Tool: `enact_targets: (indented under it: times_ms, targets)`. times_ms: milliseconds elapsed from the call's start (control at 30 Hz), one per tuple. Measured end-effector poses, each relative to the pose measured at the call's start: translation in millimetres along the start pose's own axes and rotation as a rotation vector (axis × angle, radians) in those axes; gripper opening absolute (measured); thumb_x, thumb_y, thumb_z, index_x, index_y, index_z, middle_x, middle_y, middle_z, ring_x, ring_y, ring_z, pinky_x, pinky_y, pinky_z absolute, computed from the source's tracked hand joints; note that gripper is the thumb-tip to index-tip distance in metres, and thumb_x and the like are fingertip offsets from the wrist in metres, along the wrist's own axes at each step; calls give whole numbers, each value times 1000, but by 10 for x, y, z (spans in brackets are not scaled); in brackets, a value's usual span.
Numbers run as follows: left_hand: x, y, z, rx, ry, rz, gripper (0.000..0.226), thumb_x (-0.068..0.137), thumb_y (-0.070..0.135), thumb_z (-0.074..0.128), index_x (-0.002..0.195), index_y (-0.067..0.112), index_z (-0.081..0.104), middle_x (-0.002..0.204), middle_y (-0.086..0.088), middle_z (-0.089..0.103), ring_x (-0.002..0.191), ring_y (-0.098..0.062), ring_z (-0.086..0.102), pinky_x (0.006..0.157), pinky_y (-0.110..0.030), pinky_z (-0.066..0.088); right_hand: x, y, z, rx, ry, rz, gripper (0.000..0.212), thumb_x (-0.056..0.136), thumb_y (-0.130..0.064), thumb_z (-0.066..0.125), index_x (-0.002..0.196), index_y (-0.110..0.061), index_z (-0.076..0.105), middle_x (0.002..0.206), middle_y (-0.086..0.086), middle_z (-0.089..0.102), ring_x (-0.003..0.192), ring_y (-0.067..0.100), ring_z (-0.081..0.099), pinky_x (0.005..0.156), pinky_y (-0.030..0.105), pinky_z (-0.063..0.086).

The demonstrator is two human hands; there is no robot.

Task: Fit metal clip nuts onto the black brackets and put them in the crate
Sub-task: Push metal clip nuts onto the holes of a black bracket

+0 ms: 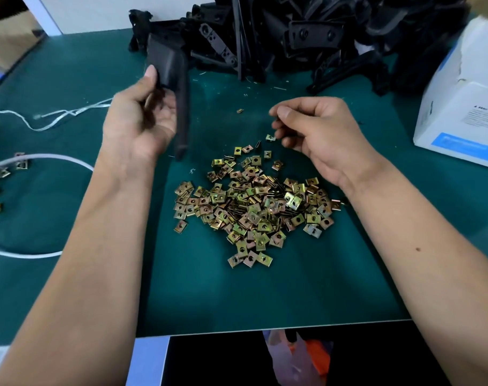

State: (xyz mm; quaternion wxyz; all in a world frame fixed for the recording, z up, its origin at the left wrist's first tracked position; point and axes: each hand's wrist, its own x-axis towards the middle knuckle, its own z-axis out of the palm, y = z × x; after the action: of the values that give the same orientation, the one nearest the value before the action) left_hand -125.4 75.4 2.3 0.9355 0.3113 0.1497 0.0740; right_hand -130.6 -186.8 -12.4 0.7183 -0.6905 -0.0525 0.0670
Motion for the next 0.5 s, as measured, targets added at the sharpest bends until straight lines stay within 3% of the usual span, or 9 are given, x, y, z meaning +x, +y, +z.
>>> enact_targets:
  times_ms: [67,100,167,267,367,433,500]
  targets:
    - [0,5,47,-54,-35,-16,15,90,0,69,75,3,69,78,-7,69,81,-27,72,97,-41,56,1,7,11,1,1,-5,13,98,0,63,99,-4,75,88,9,72,75,13,66,67,21,54]
    - [3,3,56,-92,-57,-17,6,89,0,71,83,2,70,86,-9,71,88,-29,73,95,-43,58,0,9,14,4,7,-16,13,97,2,64,102,-3,74,89,10,73,75,13,67,68,21,54]
    - [-2,-16,34,-141,-99,-42,7,87,3,74,94,3,71,97,-10,74,86,-25,74,72,-34,63,-4,8,17,27,26,-42,17,93,5,68,109,-1,70,91,15,75,74,14,70,67,22,55]
    - [-23,-49,24,-120,-152,-114,9,87,10,74,78,5,74,83,-8,75,67,-18,71,50,-24,52,-3,7,18,34,55,-101,17,89,2,75,105,2,70,87,18,75,70,18,71,63,23,55]
    - [-33,-88,24,113,-286,-121,8,94,12,66,87,10,64,81,-5,66,62,-14,62,51,-20,44,3,14,13,44,65,-136,14,87,1,77,101,1,74,84,15,76,70,18,71,62,22,55]
    - [-68,-140,39,350,-438,-83,7,99,10,56,94,13,53,86,-4,61,66,-13,60,56,-21,47,5,17,7,66,59,-129,14,89,2,74,103,-1,75,84,13,77,72,18,72,64,22,56]
    - [-110,-195,54,617,-545,-6,13,91,7,59,96,15,50,91,-4,60,74,-14,62,64,-24,54,8,14,2,79,53,-112,14,92,3,70,103,-3,76,83,10,77,74,19,72,64,23,56]
